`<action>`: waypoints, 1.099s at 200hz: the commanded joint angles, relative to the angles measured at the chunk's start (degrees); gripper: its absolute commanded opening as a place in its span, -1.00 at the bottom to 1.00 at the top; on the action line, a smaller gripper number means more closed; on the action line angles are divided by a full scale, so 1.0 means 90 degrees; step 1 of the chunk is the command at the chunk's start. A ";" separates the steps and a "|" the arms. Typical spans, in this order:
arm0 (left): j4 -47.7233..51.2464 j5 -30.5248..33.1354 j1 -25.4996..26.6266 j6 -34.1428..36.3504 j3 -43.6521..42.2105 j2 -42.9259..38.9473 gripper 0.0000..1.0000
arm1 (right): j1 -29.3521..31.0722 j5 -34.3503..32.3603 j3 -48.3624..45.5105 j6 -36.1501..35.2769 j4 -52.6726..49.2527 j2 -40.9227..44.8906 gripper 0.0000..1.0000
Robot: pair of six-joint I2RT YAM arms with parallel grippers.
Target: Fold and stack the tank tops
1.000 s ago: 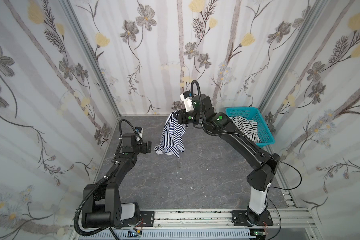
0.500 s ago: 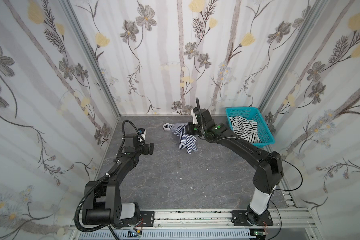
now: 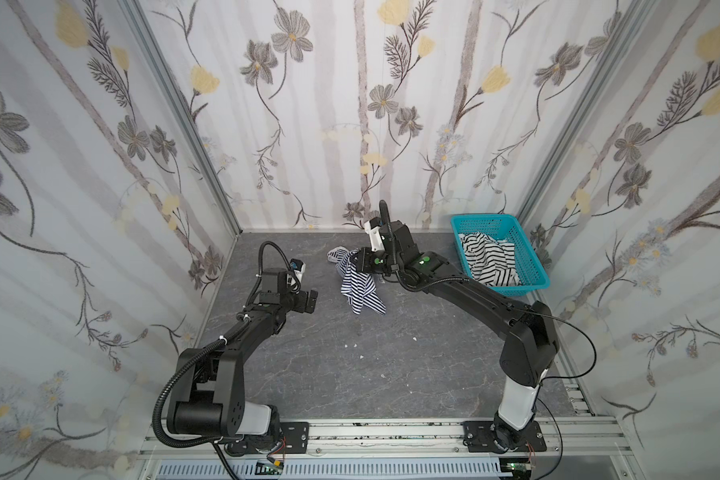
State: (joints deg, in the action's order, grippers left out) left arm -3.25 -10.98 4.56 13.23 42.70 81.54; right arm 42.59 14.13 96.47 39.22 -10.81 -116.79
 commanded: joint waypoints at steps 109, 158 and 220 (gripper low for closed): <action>-0.0119 0.1099 0.0009 0.0055 0.0022 0.0313 1.00 | 0.1026 0.0032 0.2014 -0.0441 -0.1572 -0.2257 -0.81; -0.0108 0.1379 -0.0512 0.0306 -0.0242 0.0131 1.00 | 0.1257 0.0326 0.1310 -0.0358 -0.1186 -0.2411 -0.69; 0.0061 0.0481 -0.0645 0.0220 -0.0545 -0.0541 1.00 | 0.1069 0.0618 0.0440 -0.0328 -0.0351 -0.1423 0.16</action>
State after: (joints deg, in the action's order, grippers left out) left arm -3.09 -1.85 -1.21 15.05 38.33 79.37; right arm 53.82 19.42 101.95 35.99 -19.84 -133.73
